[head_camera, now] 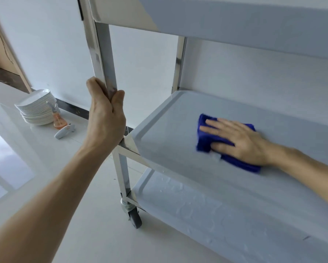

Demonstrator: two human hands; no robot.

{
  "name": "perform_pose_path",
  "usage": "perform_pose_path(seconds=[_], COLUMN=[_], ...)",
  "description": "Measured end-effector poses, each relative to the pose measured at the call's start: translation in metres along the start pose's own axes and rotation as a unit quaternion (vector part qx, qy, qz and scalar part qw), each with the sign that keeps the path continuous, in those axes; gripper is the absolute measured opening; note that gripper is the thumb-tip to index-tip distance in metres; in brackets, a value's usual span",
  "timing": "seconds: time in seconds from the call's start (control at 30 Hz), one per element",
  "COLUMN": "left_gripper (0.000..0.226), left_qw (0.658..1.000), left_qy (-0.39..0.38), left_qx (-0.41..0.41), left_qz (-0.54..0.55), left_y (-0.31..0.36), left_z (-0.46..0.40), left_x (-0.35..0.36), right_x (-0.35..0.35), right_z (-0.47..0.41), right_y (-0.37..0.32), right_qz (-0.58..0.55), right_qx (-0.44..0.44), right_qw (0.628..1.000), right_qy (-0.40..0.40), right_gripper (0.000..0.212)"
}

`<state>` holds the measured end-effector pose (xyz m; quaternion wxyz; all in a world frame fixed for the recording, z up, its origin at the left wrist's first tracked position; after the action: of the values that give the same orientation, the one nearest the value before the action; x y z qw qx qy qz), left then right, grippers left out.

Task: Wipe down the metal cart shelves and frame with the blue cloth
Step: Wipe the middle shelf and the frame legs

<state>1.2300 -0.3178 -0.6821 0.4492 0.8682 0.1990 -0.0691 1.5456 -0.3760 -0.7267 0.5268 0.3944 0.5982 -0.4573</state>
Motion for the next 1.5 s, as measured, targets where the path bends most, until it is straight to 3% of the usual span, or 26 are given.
perform_pose_path(seconds=[0.13, 0.2, 0.27, 0.4, 0.5, 0.57, 0.7, 0.83, 0.93, 1.0, 1.1, 1.17, 1.23, 1.3, 1.4, 1.5], left_gripper=[0.017, 0.017, 0.016, 0.026, 0.029, 0.030, 0.022, 0.020, 0.032, 0.041, 0.066, 0.074, 0.065, 0.052, 0.032, 0.037], left_qw=[1.000, 1.000, 1.000, 0.999, 0.999, 0.999, 0.999, 0.999, 0.990, 0.964, 0.879, 0.816, 0.787, 0.796, 0.859, 0.876], left_qy=[-0.004, -0.012, -0.010, 0.001, -0.010, -0.014, -0.021, -0.026, -0.047, -0.092, -0.209, -0.269, -0.274, -0.292, -0.350, -0.382], left_qx=[0.005, 0.000, 0.002, 0.002, -0.005, -0.005, -0.001, 0.003, -0.018, -0.050, -0.071, -0.035, 0.033, 0.104, 0.144, 0.149], left_qz=[-0.005, -0.007, -0.013, -0.032, -0.044, -0.045, -0.036, -0.039, -0.129, -0.244, -0.424, -0.510, -0.552, -0.521, -0.345, -0.254], left_y=[0.000, 0.001, 0.003, 0.007, 0.009, 0.007, -0.003, -0.010, -0.014, -0.020, -0.014, 0.001, 0.025, 0.051, 0.083, 0.095], left_z=[-0.002, -0.001, 0.000, 0.001, 0.002, 0.001, -0.001, -0.003, 0.003, 0.003, 0.008, 0.019, 0.030, 0.042, 0.061, 0.084], left_x=[0.002, 0.002, 0.001, -0.002, -0.004, -0.004, -0.004, -0.008, -0.016, -0.023, -0.032, -0.027, -0.009, 0.020, 0.069, 0.117], right_x=[0.005, 0.010, 0.018, 0.026, 0.021, 0.014, -0.006, -0.014, -0.008, -0.004, -0.001, -0.001, -0.001, 0.000, 0.001, 0.003], right_z=[-0.053, -0.077, -0.087, -0.047, 0.027, 0.077, 0.131, 0.118, 0.094, 0.088, 0.087, 0.086, 0.085, 0.082, 0.074, 0.064], right_y=[0.021, -0.003, -0.039, -0.093, -0.089, -0.064, 0.011, 0.061, 0.072, 0.074, 0.078, 0.079, 0.079, 0.078, 0.077, 0.071], right_qz=[0.037, 0.039, 0.032, -0.005, -0.014, -0.001, 0.027, 0.025, 0.032, 0.028, 0.024, 0.025, 0.027, 0.029, 0.026, 0.014], right_qx=[0.210, 0.250, 0.220, 0.049, -0.042, -0.049, 0.076, 0.214, 0.267, 0.279, 0.283, 0.284, 0.284, 0.290, 0.313, 0.344], right_qw=[0.977, 0.967, 0.975, 0.998, 0.999, 0.999, 0.996, 0.976, 0.963, 0.960, 0.959, 0.959, 0.958, 0.957, 0.949, 0.939], right_qy=[-0.004, -0.008, -0.012, -0.033, -0.016, -0.021, -0.043, -0.016, -0.006, -0.002, -0.002, -0.003, -0.001, 0.004, 0.009, 0.010], right_gripper=[0.064, 0.066, 0.069, 0.066, 0.062, 0.060, 0.060, 0.065, 0.071, 0.072, 0.073, 0.072, 0.071, 0.071, 0.072, 0.070])
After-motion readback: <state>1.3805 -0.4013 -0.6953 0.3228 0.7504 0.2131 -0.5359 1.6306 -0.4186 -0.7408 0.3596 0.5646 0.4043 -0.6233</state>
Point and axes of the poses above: each hand's wrist, its own z-axis away from the middle knuckle, its own x-axis out of the palm, y = z × x, the point moved 4 cm from there along -z, towards the middle knuckle, and after that the axes turned 1 degree about -y, right-handed, at the moved point
